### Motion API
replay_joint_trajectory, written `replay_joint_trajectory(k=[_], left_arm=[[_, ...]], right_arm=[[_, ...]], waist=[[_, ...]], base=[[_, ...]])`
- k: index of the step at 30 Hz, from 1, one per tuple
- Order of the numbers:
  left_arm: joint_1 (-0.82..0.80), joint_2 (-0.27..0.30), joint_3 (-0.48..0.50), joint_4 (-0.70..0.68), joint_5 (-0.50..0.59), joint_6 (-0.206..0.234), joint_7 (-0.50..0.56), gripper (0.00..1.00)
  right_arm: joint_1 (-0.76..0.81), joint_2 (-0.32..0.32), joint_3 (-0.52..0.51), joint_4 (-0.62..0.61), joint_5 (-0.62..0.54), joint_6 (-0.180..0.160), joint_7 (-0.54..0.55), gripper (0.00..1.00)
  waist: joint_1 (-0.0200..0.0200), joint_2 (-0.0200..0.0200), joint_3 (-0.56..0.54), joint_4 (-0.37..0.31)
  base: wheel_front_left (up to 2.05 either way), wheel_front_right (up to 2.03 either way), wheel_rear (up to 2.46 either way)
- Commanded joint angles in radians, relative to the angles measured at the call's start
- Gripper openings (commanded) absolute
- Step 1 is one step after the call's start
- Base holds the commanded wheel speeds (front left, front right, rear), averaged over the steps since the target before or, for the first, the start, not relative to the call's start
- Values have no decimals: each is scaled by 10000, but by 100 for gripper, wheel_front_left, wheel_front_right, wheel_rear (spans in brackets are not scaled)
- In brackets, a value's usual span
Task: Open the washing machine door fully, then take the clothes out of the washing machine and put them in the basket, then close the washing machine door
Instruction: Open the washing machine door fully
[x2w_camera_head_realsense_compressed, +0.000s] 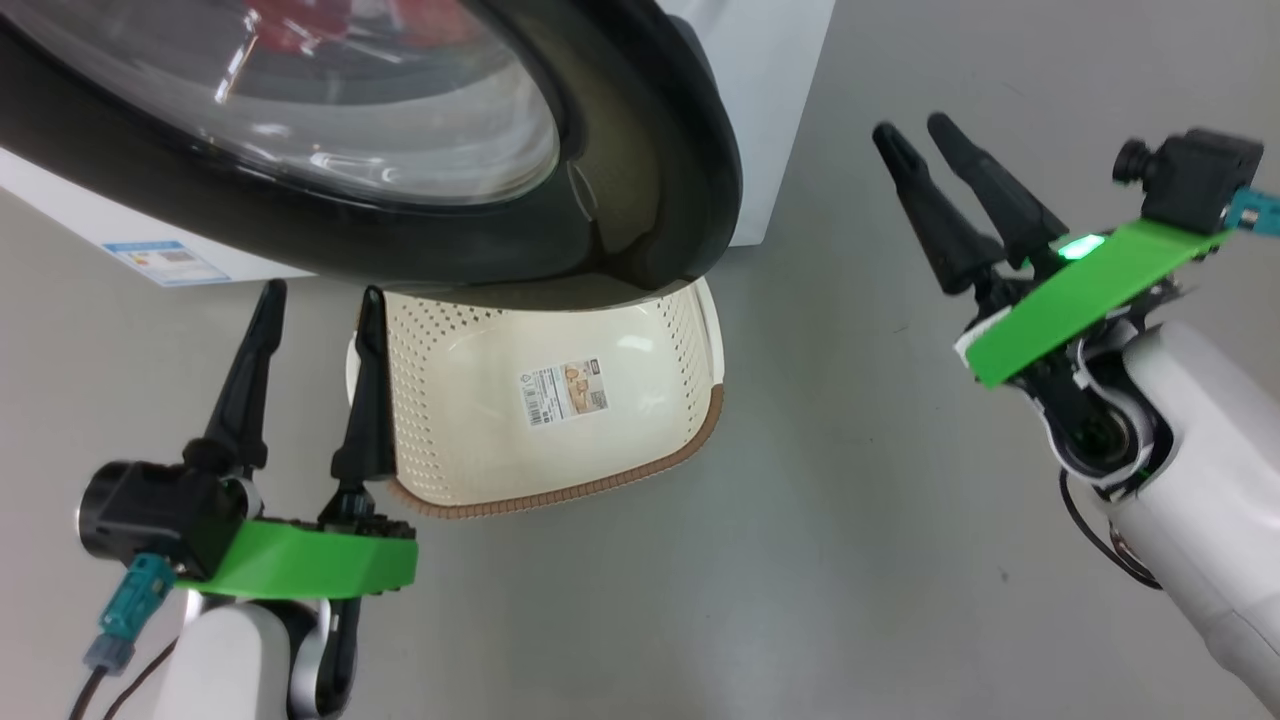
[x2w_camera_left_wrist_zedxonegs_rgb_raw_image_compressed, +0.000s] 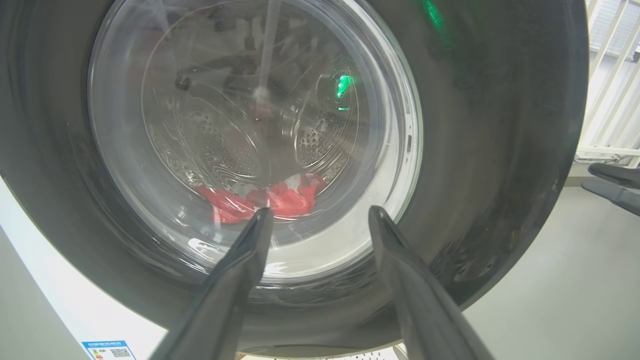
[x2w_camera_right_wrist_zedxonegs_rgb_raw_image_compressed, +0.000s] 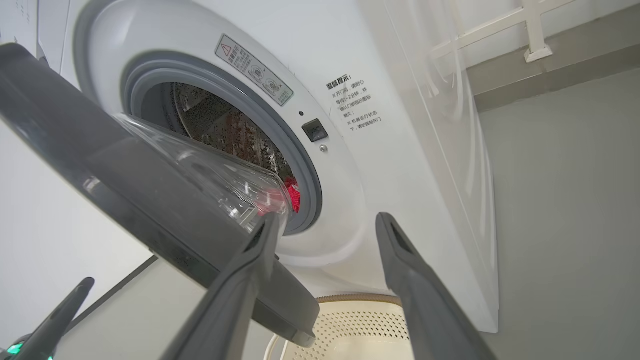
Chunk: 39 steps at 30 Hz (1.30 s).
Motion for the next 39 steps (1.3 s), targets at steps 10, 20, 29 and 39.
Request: replay_joint_trajectory(k=[10,20,29,39], left_arm=[[366,246,416,-84,192,-56,-92,100],[531,246,410,-22,212,-77,-92,100],[514,246,406,-94,175,-81,-92,100],[482,246,461,-171,177,-80,-92,100]], right_arm=[[943,81,-161,859,-1949,73,-1126,100],[2860,1459,-3138,-584,-5137,73,-1133,100],[4436,2542,-4487,-2493,-7122,73,-1133,100],[4706,2680,-4368,-2578,-7403,73,-1134,100]], waist=[[0,-1,-449,-329],[0,-1,-756,-453],[0,-1,-736,-474],[0,-1,-617,-589]], base=[[0,0,0],[0,0,0],[0,0,0],[0,0,0]])
